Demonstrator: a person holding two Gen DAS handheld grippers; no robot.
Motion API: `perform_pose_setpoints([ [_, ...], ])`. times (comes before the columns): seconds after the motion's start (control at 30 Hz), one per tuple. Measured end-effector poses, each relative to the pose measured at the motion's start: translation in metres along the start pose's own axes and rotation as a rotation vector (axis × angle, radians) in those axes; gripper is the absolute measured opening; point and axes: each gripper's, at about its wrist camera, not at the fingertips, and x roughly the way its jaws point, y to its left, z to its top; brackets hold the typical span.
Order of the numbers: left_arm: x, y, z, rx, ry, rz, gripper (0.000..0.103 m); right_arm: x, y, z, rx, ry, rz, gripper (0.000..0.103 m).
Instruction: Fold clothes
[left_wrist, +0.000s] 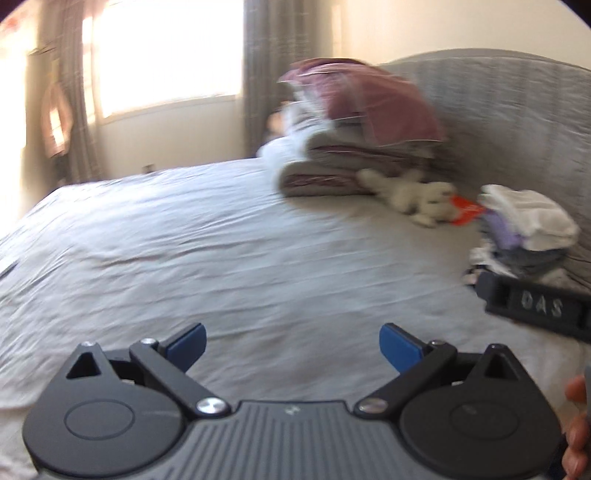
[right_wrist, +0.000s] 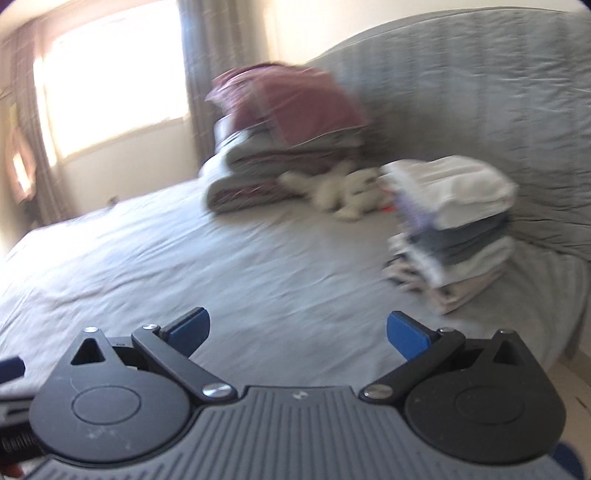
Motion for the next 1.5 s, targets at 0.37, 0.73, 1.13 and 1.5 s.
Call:
perform_pose_setpoints([
  [0.37,0.035,0.103,-0.034,-0.084,0.056,0.158,0.101,0.033,0.097,-0.043,-0.231,0.069,0.116,0.103],
  [0.73,0.089,0.162,-0.067,-0.117,0.099,0.283,0.101,0.1,0.151,-0.083,-0.306,0.143,0.171,0.103],
  [1.13,0.152,0.181,-0.088,-0.121,0.097,0.302,0.102,0.176,0.171,-0.117,-0.31,0.187,0.227,0.103],
  [1.5,0.178,0.189,-0.09,-0.177,0.111,0.287,0.103,0.2,0.187,-0.113,-0.355,0.175,0.267,0.103],
])
